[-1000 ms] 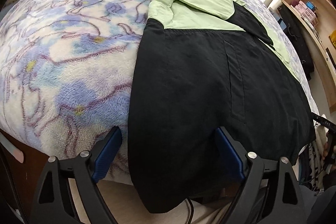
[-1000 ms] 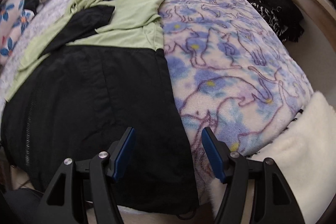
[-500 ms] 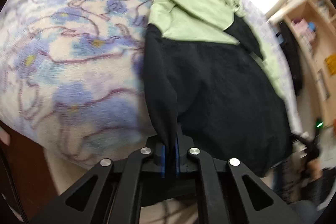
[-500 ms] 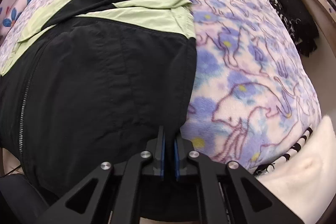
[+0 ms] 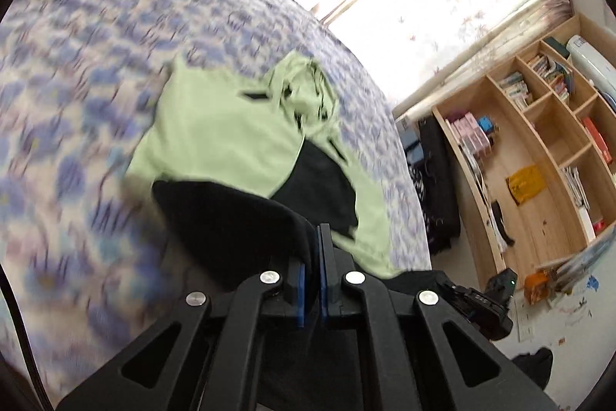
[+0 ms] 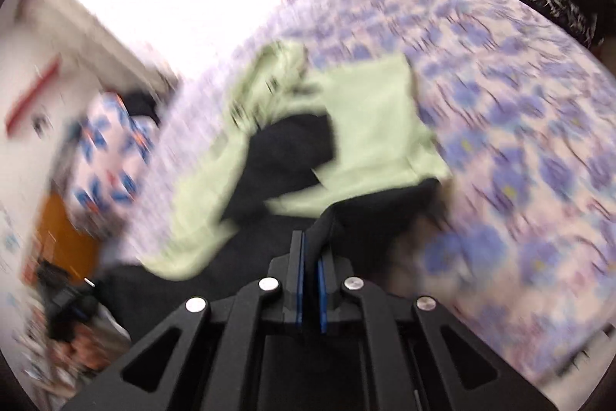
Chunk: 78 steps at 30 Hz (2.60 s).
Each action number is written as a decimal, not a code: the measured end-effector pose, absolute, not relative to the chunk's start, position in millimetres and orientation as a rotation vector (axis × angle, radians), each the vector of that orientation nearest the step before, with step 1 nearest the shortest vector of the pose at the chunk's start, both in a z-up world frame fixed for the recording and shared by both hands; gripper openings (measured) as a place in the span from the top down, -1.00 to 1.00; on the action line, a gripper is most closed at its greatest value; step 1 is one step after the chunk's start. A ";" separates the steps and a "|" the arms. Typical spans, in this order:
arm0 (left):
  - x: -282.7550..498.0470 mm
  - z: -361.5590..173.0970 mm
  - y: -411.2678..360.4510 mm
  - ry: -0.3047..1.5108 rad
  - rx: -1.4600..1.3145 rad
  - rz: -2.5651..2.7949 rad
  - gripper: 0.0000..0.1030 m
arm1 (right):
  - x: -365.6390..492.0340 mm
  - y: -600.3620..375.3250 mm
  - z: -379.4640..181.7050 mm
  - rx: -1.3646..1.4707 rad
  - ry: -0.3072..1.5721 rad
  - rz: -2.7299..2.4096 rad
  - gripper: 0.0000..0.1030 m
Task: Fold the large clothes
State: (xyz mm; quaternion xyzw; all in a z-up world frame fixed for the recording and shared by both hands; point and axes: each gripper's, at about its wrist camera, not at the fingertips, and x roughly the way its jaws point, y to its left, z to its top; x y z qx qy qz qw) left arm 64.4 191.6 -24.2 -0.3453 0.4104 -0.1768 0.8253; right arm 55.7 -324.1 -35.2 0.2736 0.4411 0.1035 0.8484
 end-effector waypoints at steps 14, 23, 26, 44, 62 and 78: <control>249.4 -78.2 235.4 0.896 -0.747 -0.043 -0.22 | 229.1 -355.7 -81.8 0.750 0.936 0.046 0.02; 276.7 -116.0 221.3 0.974 -0.619 -0.061 -0.28 | 231.7 -352.7 -110.5 0.670 0.960 0.062 -0.05; 268.8 -117.6 203.9 0.984 -0.454 -0.105 -0.29 | 230.9 -351.3 -116.2 0.602 0.976 0.051 -0.05; 249.9 -169.3 118.1 0.792 0.819 -0.006 -0.45 | 223.4 -336.0 -131.3 0.418 1.014 0.064 -0.05; 328.8 -141.3 166.6 0.928 0.338 -0.212 -0.32 | 329.8 -355.6 -143.0 0.306 1.047 0.014 -0.05; 369.9 -169.9 193.1 0.994 0.245 -0.263 -0.34 | 337.8 -357.3 -161.6 0.364 1.007 0.000 0.10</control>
